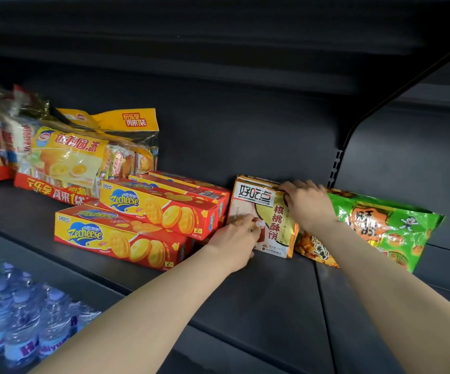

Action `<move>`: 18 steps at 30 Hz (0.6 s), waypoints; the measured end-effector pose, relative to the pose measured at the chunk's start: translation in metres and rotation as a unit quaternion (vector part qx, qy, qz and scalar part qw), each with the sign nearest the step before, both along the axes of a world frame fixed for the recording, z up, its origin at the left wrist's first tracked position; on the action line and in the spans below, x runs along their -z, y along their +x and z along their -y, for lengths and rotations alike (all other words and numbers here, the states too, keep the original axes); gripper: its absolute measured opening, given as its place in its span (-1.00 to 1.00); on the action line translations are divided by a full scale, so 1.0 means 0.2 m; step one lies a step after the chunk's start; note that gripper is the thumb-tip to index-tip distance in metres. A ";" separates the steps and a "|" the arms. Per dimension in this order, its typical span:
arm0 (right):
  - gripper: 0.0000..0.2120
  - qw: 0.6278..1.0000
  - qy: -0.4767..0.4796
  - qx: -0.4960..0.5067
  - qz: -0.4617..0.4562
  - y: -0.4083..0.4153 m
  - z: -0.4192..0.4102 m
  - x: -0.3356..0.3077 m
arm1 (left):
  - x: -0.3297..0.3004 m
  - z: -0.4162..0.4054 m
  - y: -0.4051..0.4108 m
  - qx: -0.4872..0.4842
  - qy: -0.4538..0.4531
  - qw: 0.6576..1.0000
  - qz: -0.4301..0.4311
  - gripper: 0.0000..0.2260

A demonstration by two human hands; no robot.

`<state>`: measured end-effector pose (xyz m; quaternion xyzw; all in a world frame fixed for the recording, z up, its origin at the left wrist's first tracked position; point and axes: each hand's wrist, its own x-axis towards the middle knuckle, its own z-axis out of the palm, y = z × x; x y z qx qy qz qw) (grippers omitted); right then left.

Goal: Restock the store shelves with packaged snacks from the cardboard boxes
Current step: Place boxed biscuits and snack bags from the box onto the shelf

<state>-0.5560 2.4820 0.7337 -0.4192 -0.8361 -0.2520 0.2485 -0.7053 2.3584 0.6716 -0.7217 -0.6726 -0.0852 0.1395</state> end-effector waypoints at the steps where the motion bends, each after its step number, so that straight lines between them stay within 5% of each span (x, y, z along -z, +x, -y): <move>1: -0.63 1.000 0.002 0.004 0.000 0.00 0.01 0.00 | 0.00 0.01 0.00 0.003 0.002 1.000 -0.001 -0.52; 10: -0.73 0.991 0.101 -0.034 -0.083 -0.05 0.17 -0.12 | -0.16 0.21 0.02 0.070 0.153 0.985 -0.041 -0.75; 18: -0.77 0.980 0.132 -0.108 -0.104 -0.28 0.48 -0.15 | -0.25 0.59 -0.28 0.018 0.274 0.962 0.007 -0.69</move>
